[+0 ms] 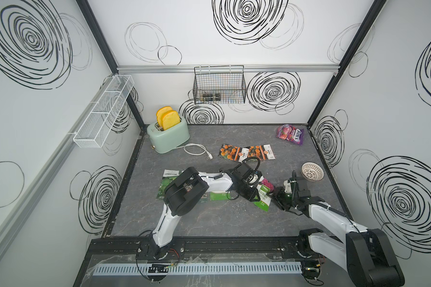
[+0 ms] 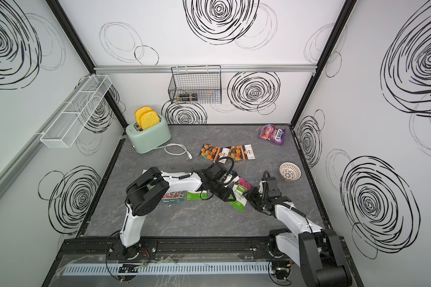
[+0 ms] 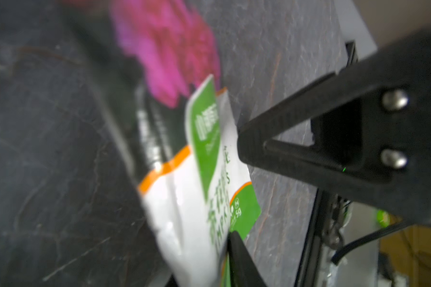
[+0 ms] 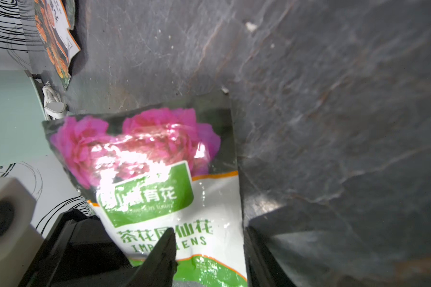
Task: Arrange the seed packets in a row
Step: Pick up the seed packet from the center of the board, then place the seed packet at the center of the board.
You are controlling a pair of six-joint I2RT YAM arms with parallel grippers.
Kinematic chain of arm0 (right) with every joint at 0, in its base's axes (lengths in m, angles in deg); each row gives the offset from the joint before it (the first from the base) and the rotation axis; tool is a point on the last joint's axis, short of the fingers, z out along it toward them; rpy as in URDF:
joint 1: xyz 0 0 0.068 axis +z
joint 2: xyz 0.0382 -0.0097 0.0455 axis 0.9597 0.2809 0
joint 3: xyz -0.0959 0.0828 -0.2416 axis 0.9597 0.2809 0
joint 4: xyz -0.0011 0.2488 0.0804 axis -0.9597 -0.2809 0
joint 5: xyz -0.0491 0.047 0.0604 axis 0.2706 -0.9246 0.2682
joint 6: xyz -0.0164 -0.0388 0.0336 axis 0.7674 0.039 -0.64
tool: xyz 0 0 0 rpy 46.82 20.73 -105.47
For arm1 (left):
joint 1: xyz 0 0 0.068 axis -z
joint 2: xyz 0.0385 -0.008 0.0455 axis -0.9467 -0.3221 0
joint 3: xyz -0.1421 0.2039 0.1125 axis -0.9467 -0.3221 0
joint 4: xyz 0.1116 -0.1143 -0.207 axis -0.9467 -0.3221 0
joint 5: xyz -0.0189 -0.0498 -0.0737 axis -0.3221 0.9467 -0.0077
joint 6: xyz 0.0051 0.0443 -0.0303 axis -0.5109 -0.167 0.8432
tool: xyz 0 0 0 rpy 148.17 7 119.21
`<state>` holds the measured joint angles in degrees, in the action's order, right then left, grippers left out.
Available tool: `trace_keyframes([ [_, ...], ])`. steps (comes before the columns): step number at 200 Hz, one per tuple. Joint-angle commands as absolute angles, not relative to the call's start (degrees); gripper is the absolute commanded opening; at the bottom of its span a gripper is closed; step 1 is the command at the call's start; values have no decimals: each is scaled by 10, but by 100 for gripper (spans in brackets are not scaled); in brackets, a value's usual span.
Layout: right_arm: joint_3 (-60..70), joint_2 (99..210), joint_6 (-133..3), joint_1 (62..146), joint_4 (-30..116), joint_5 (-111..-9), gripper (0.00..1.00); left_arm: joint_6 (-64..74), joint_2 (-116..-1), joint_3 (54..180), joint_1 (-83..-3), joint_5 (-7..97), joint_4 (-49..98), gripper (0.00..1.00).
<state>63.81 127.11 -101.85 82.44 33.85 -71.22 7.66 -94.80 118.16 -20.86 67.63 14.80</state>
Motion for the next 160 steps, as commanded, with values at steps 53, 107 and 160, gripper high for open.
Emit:
trace_keyframes([
  [53, 564, 1227, -968, 827, 211, -662, 47, 159, -851, 1112, -238, 629, 216, 0],
  [107, 518, 1227, -949, 851, 190, -637, 46, 265, -801, 1050, -249, 548, 222, 0],
  [160, 504, 1229, -955, 891, 179, -611, 46, 386, -811, 1025, -246, 536, 260, 8],
])
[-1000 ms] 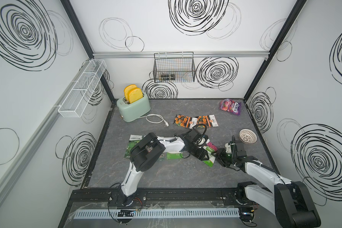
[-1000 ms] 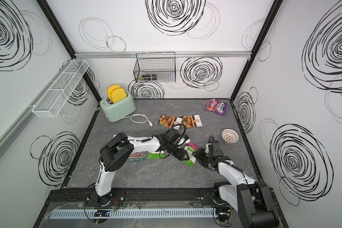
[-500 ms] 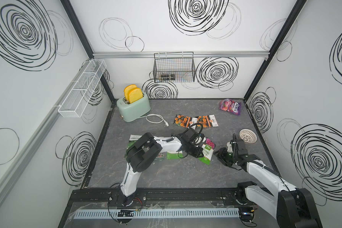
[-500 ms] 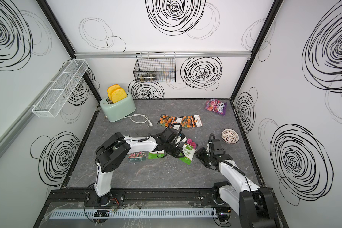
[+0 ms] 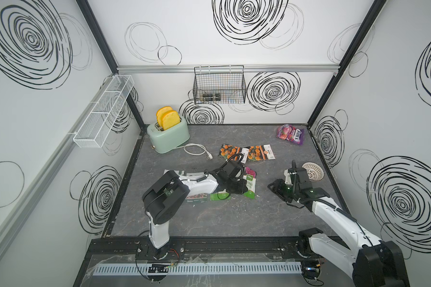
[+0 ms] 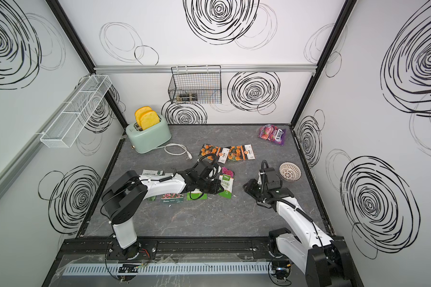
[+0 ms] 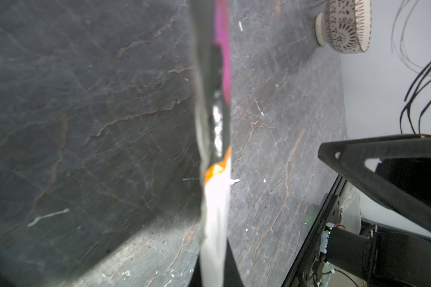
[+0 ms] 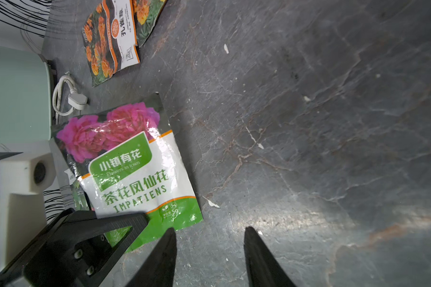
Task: Arrange the seed packets in a row
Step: Place the seed packet at the center of the board.
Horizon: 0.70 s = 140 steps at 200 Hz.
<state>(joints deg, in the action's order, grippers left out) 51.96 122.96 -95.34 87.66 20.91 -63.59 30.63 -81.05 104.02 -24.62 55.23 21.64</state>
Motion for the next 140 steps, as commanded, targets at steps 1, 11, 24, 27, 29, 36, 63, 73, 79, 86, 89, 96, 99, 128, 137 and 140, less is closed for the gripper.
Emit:
trace_keyframes([
  [1, 504, 1228, -955, 891, 179, -611, 46, 388, -812, 1024, -246, 536, 262, 9],
  [11, 502, 1227, -954, 896, 175, -606, 46, 404, -817, 1023, -243, 539, 273, 11],
  [24, 500, 1227, -953, 900, 172, -602, 47, 418, -827, 1028, -238, 540, 279, 13],
  [27, 500, 1227, -953, 900, 171, -601, 46, 421, -829, 1029, -237, 541, 280, 14],
  [29, 500, 1227, -953, 901, 170, -600, 47, 423, -831, 1030, -236, 541, 280, 15],
  [36, 499, 1227, -952, 902, 169, -600, 46, 428, -836, 1032, -235, 542, 282, 17],
  [63, 495, 1224, -948, 903, 169, -601, 50, 426, -852, 1046, -232, 547, 260, 29],
  [73, 493, 1224, -944, 902, 170, -601, 53, 416, -852, 1051, -230, 541, 240, 33],
  [79, 493, 1225, -942, 903, 170, -601, 54, 409, -850, 1054, -230, 539, 230, 35],
  [86, 491, 1226, -938, 903, 173, -601, 57, 399, -847, 1057, -230, 537, 217, 42],
  [89, 491, 1226, -937, 904, 173, -601, 58, 395, -846, 1059, -230, 535, 210, 45],
  [96, 489, 1229, -931, 904, 176, -603, 60, 384, -840, 1063, -230, 528, 194, 50],
  [99, 488, 1230, -929, 905, 178, -604, 61, 379, -837, 1064, -230, 526, 187, 53],
  [128, 472, 1256, -903, 911, 187, -604, 66, 339, -798, 1068, -233, 496, 136, 72],
  [137, 464, 1272, -892, 912, 191, -608, 67, 325, -783, 1068, -233, 484, 121, 82],
  [140, 461, 1279, -888, 913, 192, -610, 67, 319, -777, 1069, -232, 481, 115, 85],
])
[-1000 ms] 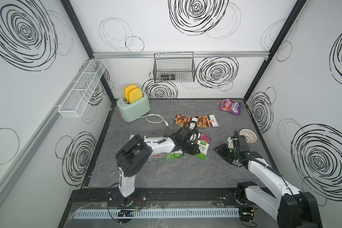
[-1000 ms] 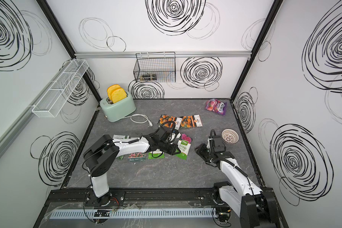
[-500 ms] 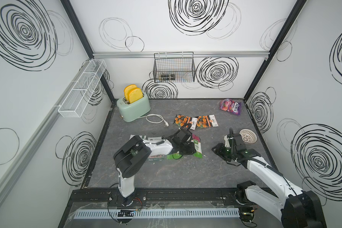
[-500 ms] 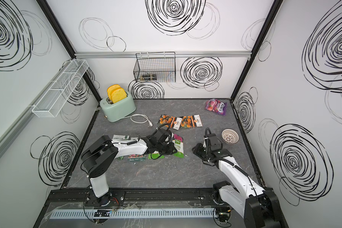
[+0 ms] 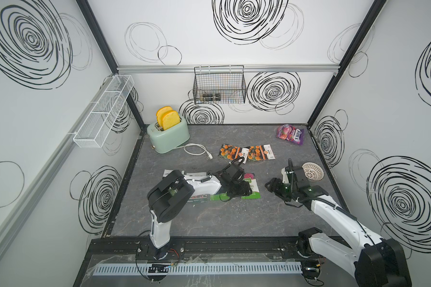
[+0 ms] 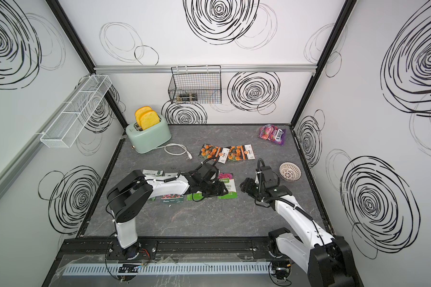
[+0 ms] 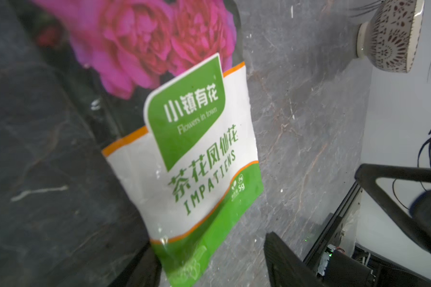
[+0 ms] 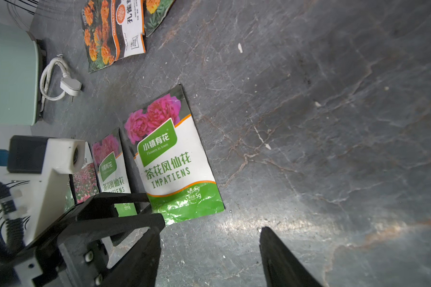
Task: Arrange the seed packets in a row
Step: Place the seed packet at the center of the board.
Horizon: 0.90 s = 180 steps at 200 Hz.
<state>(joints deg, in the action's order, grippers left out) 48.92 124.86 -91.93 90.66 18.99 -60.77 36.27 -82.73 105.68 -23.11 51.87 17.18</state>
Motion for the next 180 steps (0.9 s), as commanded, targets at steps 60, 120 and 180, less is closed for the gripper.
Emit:
trace_keyframes([
  [60, 342, 1460, -808, 965, 155, -598, 73, 241, -633, 1025, -227, 416, 63, 96],
  [120, 296, 1563, -788, 1026, 152, -571, 75, 229, -475, 938, -259, 401, 30, 96],
  [180, 250, 1641, -785, 1071, 140, -548, 77, 229, -360, 845, -310, 413, 4, 96],
])
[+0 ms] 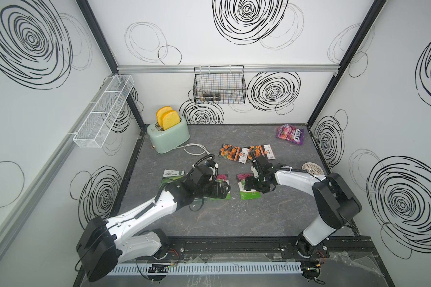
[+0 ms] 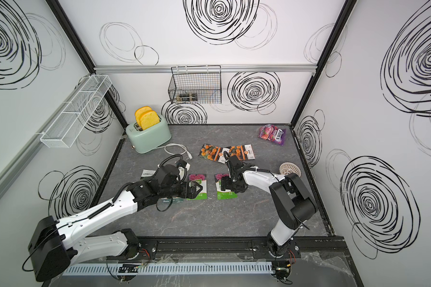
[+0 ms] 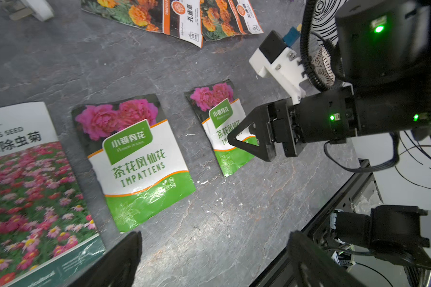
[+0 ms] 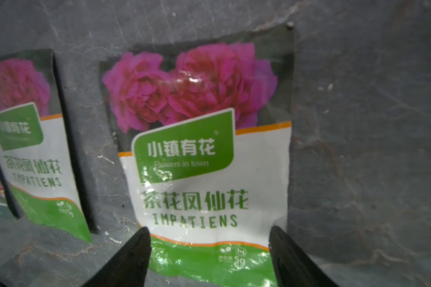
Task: Arrange the seed packets in a row
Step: Place the seed packet at the center of the board.
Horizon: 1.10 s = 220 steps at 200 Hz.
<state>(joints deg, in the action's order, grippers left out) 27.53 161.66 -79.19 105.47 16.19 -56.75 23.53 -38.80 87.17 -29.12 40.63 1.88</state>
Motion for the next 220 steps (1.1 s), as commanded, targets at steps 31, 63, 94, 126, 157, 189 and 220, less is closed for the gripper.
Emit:
trace_keyframes([
  [31, 223, 1669, -788, 1087, 130, -536, 77, 220, -341, 836, -334, 420, -4, 96],
  [63, 206, 1683, -807, 1089, 111, -540, 77, 213, -338, 834, -350, 428, -5, 96],
  [94, 210, 1640, -830, 1089, 119, -548, 77, 213, -335, 831, -352, 432, -3, 96],
  [126, 197, 1606, -840, 1080, 109, -564, 78, 210, -338, 838, -353, 430, -6, 96],
  [157, 221, 1592, -854, 1051, 134, -605, 78, 208, -344, 843, -352, 431, -5, 96],
  [189, 261, 1593, -855, 1029, 159, -628, 78, 207, -348, 842, -352, 431, -3, 96],
  [220, 289, 1596, -856, 1029, 176, -635, 78, 206, -351, 839, -352, 431, 1, 96],
])
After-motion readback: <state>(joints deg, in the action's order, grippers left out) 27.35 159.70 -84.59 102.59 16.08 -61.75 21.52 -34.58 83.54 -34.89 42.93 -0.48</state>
